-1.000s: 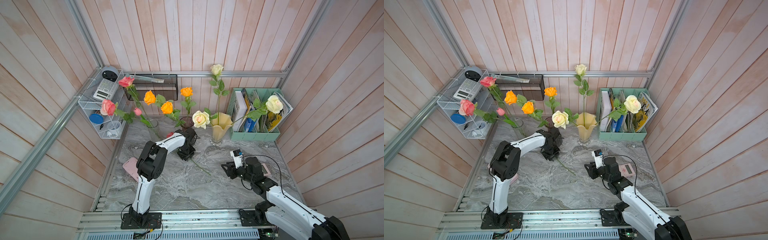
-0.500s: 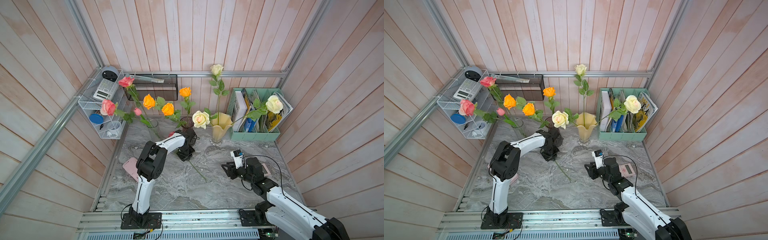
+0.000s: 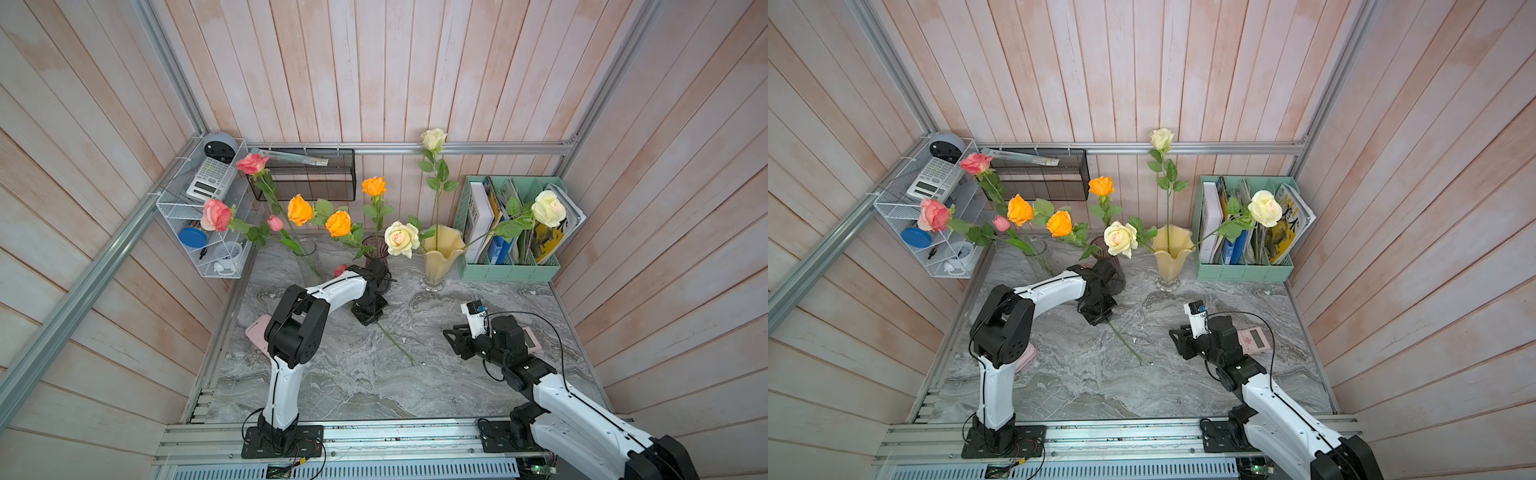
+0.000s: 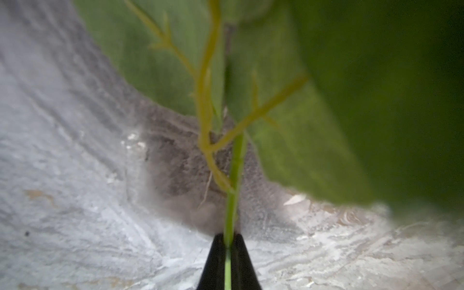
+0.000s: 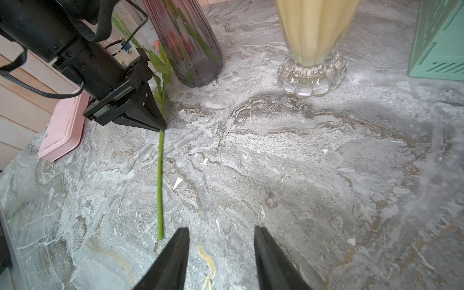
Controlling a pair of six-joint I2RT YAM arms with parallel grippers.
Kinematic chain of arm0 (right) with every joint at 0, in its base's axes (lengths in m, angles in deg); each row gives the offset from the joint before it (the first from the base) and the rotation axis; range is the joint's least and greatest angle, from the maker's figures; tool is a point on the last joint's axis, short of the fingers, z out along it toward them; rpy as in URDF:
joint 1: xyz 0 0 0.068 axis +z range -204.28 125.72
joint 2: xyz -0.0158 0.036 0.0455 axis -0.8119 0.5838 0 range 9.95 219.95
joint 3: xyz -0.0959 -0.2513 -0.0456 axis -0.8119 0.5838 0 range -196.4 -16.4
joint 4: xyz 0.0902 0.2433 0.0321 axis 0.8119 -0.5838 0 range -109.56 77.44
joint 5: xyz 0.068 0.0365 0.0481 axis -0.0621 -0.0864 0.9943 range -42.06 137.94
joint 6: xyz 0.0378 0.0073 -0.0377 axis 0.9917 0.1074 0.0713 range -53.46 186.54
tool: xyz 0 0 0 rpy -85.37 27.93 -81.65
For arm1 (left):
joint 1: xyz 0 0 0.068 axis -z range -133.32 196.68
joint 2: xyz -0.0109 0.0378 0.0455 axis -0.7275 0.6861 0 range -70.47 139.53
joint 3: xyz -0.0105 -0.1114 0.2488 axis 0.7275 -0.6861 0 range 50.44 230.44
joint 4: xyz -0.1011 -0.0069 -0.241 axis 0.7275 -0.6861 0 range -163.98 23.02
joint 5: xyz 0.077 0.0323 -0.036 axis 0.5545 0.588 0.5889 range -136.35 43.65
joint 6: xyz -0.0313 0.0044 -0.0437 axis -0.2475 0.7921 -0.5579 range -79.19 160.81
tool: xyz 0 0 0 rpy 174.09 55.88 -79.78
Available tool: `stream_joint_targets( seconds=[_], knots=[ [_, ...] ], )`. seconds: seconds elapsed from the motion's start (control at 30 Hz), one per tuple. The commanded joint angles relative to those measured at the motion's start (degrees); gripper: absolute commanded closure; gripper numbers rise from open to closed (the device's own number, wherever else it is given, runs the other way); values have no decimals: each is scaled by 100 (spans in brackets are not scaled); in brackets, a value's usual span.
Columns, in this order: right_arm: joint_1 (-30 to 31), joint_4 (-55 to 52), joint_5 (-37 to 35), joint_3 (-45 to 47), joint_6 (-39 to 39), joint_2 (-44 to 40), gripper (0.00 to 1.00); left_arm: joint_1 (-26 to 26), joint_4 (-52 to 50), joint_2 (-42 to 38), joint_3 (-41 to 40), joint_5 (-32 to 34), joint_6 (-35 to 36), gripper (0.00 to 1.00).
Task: Arrange the flowers in different vases according to their colors
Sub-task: Pick up the flower at the center of the board.
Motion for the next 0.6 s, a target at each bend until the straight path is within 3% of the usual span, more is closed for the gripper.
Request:
stream_joint_targets(
  seconds=[0.0, 0.57],
  knots=[
    [-14, 112, -58, 19, -36, -7, 52, 20, -95, -220, -116, 166, -28, 100],
    [-17, 115, -14, -25, -45, 71, 52, 242, -432, -790, -70, 711, 84, 100]
  ],
)
